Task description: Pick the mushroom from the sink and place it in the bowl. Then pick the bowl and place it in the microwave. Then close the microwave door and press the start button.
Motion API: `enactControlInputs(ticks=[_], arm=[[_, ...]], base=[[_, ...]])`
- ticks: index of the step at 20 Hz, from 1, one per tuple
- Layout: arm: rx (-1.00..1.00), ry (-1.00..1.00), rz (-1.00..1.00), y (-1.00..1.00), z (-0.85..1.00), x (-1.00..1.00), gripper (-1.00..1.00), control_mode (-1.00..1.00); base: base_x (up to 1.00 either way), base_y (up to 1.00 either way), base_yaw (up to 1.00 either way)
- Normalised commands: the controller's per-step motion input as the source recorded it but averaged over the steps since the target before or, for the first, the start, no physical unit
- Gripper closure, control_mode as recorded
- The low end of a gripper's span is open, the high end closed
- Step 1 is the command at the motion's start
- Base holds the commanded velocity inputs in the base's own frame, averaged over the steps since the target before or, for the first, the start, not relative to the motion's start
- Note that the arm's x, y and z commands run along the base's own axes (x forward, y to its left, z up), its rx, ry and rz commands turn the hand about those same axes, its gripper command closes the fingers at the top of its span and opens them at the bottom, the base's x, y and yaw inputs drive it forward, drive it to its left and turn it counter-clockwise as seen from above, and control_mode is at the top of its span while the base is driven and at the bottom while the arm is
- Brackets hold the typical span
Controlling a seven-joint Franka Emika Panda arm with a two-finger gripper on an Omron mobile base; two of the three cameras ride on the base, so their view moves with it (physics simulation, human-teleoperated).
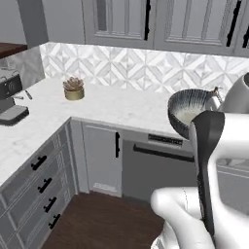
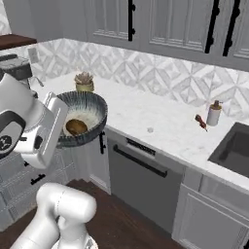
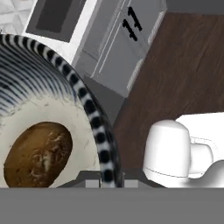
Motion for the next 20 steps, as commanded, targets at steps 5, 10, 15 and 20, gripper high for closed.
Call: enactControlInputs(ticks=[5, 10, 15, 20], arm=[[0.0, 0.0, 0.0, 0.0, 0.0, 0.0, 1.0, 1.0], [0.0, 0.0, 0.0, 0.0, 0.0, 0.0, 1.0, 1.0], [0.0, 0.0, 0.0, 0.0, 0.0, 0.0, 1.0, 1.0], [0.0, 0.0, 0.0, 0.0, 0.0, 0.0, 1.0, 1.0]], base=[[-0.25, 0.45, 0.85], [-0.23, 0.22, 0.95], [-0.05, 0.15, 1.0], [-0.05, 0.18, 0.96]])
